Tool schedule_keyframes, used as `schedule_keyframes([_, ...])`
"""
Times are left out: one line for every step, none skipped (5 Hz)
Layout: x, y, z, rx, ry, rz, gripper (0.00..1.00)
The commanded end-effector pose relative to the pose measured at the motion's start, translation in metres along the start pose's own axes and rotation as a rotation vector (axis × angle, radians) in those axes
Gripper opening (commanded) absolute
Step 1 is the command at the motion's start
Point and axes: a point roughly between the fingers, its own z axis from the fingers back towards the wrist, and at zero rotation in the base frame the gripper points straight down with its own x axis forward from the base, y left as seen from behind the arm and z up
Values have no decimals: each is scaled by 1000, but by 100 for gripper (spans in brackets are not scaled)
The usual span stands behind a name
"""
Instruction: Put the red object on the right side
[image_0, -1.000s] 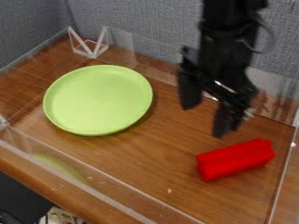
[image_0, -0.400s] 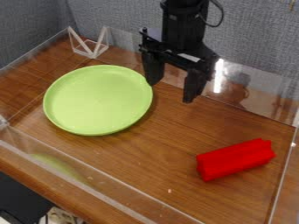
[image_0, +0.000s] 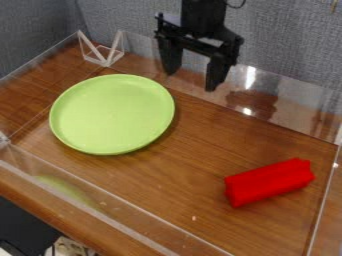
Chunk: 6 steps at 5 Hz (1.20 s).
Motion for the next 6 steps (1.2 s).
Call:
schedule_keyframes([-6, -9, 19, -5, -50, 6, 0])
schedule_keyframes([-18, -27, 26, -9, -45, 3, 100])
schedule_keyframes([-11, -45, 37, -16, -38, -49, 100])
schedule_keyframes([3, -48, 39, -18, -51, -93, 100])
schedule_keyframes([9, -48, 39, -21, -39, -115, 100])
schedule_keyframes([12, -47, 26, -23, -24, -94, 100])
